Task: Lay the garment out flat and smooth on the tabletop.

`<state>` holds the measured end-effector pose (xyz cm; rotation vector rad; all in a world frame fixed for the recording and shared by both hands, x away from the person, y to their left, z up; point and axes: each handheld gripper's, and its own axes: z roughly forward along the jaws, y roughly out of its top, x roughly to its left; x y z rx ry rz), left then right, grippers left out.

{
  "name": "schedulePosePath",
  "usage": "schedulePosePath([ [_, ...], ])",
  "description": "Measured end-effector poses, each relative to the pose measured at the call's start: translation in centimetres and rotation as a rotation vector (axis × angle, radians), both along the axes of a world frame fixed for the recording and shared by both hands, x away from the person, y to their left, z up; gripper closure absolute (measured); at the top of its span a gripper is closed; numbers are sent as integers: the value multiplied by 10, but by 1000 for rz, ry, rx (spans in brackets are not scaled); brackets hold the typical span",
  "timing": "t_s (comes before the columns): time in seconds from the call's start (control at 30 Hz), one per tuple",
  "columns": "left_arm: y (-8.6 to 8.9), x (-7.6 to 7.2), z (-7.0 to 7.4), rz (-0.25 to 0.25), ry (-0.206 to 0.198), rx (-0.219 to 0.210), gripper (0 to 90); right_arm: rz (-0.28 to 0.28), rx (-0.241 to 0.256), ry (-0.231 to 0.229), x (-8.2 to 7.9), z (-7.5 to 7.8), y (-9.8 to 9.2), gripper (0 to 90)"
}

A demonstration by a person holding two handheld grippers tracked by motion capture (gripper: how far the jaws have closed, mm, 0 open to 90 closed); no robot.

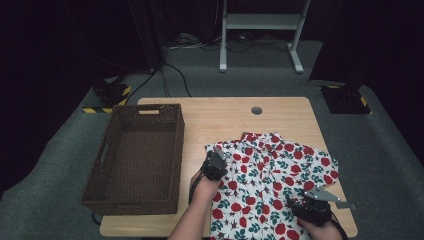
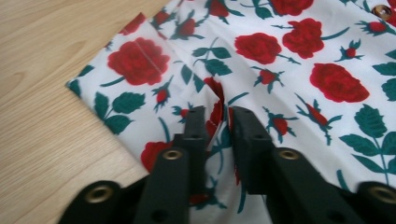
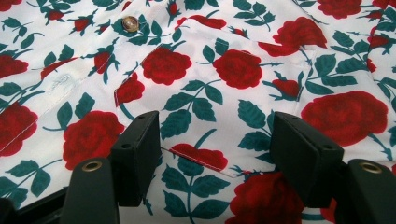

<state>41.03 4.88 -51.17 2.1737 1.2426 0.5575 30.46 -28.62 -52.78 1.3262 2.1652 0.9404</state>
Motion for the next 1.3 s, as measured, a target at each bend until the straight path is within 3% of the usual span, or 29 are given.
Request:
schedulePosePath([
  [0.2,23,-14,2,111,-45,18,829,-3,2,0,0,0,0,342],
  [0.33,32,-28,5,155,-74,36,789,-3,1,-1,0,0,0,342],
  [0.47,36,-35,10,149,-101,45,750,-3,-1,-1,0,0,0,343],
  [0.67,31,-40,17,131,-134,39,617,-3,0,-1,0,0,0,343],
  [0.8,25,-41,19,101,-160,5,573,-2,-1,-1,0,0,0,343],
  [0.93,13,-33,13,43,-137,-20,574,-4,0,0,0,0,0,343],
  [1.03,2,-25,4,7,-90,-49,551,-3,-1,-1,0,0,0,343],
  [1.17,6,-19,-11,59,-20,-75,516,-2,0,-1,0,0,0,343],
  [1.3,24,-24,-13,118,-14,-106,470,-4,1,-2,-1,0,0,345],
])
